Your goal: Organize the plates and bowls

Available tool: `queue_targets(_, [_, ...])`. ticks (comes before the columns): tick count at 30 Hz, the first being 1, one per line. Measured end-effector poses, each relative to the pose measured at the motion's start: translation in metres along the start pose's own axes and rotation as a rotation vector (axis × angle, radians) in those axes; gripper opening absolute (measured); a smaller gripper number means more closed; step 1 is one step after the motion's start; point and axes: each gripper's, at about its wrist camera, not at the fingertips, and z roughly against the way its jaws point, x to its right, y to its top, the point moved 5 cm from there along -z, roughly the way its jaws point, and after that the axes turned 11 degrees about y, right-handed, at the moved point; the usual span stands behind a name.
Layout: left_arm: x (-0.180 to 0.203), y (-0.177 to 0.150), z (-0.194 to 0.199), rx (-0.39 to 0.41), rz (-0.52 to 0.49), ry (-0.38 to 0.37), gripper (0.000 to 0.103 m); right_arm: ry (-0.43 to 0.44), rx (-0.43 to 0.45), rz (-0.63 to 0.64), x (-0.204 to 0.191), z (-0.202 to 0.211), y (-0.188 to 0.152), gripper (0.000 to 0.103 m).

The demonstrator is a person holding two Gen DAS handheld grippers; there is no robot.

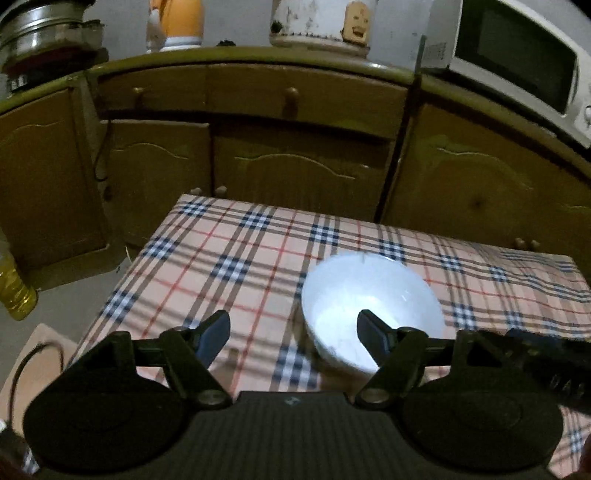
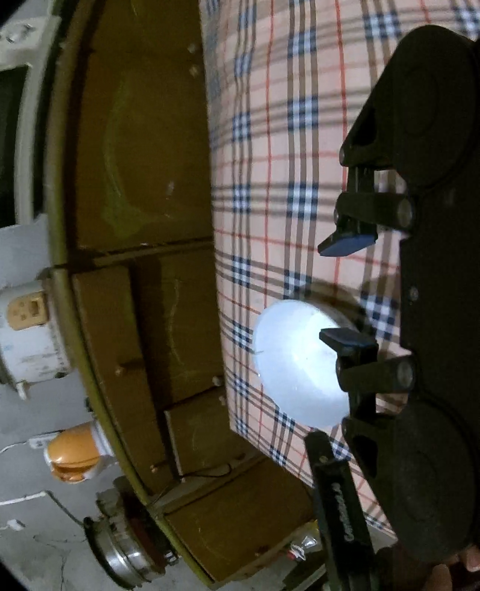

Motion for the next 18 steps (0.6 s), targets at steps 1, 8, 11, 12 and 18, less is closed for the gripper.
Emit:
queue_targets(1, [0.002,0.002,-0.008,-0.005,-0.008,0.001,0.077,0.003,-0.009,-0.007,0.002,-0.010,0.002,0.054])
queue_targets(8, [0.010,0.001,-0.060,-0.081,-0.033,0.005,0.059,0.003,-0.075,-0.061,0.016,-0.066,0.003,0.054])
queue_targets(11, [0.010,-0.001,-0.072,-0.106,-0.022,-0.009,0.044,0.022,-0.088,-0.073,0.018,-0.082,0.001,0.054])
queue_targets(12, [0.012,-0.002,-0.076,-0.111,-0.023,-0.014,0.038,0.038,-0.093,-0.091,0.019,-0.087,0.001,0.053])
queue_targets(18, [0.022,-0.007,-0.072,-0.105,-0.036,-0.070,0.019,0.070,-0.104,-0.113,0.015,-0.097,-0.002,0.025])
